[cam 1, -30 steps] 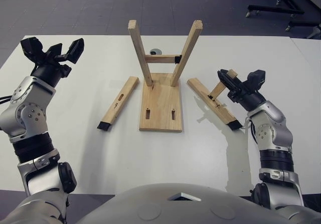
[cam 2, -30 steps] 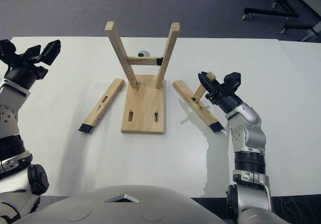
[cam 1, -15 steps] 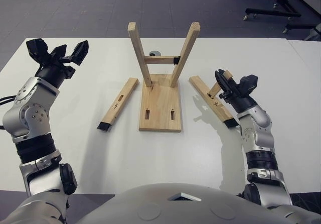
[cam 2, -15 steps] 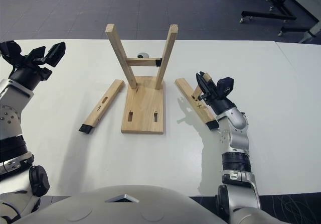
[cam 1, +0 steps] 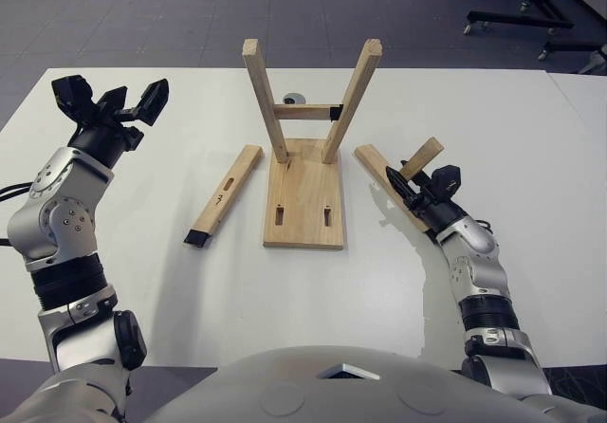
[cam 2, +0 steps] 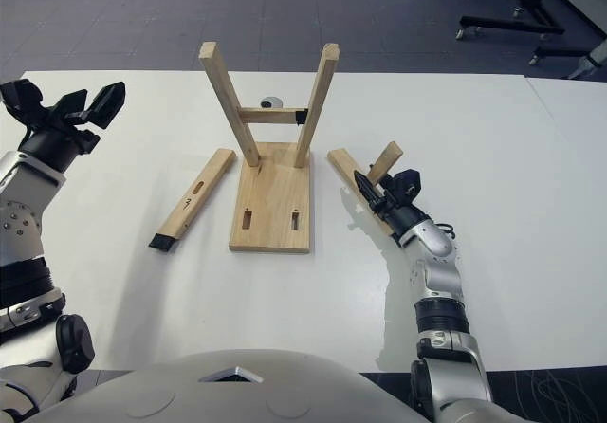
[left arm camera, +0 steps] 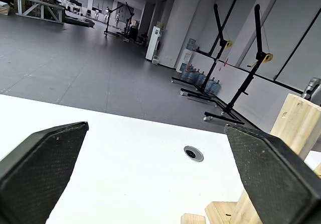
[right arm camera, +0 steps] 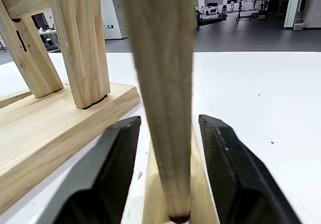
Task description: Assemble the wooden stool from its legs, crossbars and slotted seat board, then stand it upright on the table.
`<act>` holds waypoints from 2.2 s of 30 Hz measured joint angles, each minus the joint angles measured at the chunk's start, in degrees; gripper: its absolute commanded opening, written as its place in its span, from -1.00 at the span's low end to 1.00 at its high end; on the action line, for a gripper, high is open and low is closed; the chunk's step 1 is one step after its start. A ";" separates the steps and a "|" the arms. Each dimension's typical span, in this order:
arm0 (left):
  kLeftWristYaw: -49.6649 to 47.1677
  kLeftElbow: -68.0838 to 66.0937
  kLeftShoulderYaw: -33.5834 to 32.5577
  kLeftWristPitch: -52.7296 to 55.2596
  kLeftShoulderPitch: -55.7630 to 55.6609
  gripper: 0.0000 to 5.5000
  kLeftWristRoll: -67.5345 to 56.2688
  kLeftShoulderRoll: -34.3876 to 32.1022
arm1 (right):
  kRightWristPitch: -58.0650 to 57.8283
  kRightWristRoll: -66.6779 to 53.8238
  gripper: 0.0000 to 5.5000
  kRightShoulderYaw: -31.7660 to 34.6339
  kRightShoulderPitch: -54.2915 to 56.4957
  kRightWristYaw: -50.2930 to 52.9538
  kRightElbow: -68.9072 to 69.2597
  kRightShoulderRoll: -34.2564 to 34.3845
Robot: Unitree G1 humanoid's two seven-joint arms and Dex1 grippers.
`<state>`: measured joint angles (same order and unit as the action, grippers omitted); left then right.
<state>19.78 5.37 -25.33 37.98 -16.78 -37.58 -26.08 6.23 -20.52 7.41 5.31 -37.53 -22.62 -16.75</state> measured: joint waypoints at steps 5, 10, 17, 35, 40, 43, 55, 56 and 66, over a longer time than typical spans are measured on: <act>-0.01 0.00 0.00 -0.06 0.00 0.81 0.00 0.00 | -2.39 -0.95 0.28 0.60 0.53 -0.14 0.56 -0.08; -0.04 0.00 0.03 -0.11 0.00 0.81 0.00 0.06 | -6.57 -1.77 0.55 1.35 0.74 -0.12 3.32 -0.71; -0.06 0.18 0.17 -0.12 0.39 0.81 -0.01 0.33 | -13.71 -5.53 0.55 3.49 -1.72 -1.06 15.00 -3.51; -0.24 0.68 0.02 -0.50 0.34 0.81 0.00 0.42 | -48.76 -25.84 0.55 10.75 32.64 29.81 38.13 -12.60; -0.46 0.69 0.18 -0.60 0.30 0.81 -0.02 0.44 | -52.21 -20.97 0.55 6.88 31.60 33.91 38.59 -12.17; -0.53 0.72 0.22 -0.63 0.31 0.81 -0.05 0.53 | -53.72 -19.91 0.55 6.73 24.65 34.09 37.70 -11.04; -0.84 1.12 0.26 -0.63 0.45 0.81 -0.04 0.83 | -53.72 -18.97 0.55 8.06 22.14 34.04 38.34 -6.45; -0.95 1.12 0.26 -0.63 0.51 0.81 -0.04 0.84 | -53.78 -18.99 0.55 8.22 22.14 34.14 38.82 -6.24; -1.25 1.12 0.38 -0.62 0.52 0.81 -0.05 0.84 | -51.73 -15.89 0.55 6.53 18.15 33.15 38.18 -3.58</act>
<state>18.53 6.48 -24.95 37.36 -16.26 -37.64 -25.24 -45.50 -36.41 13.94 23.46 -4.38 15.55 -20.33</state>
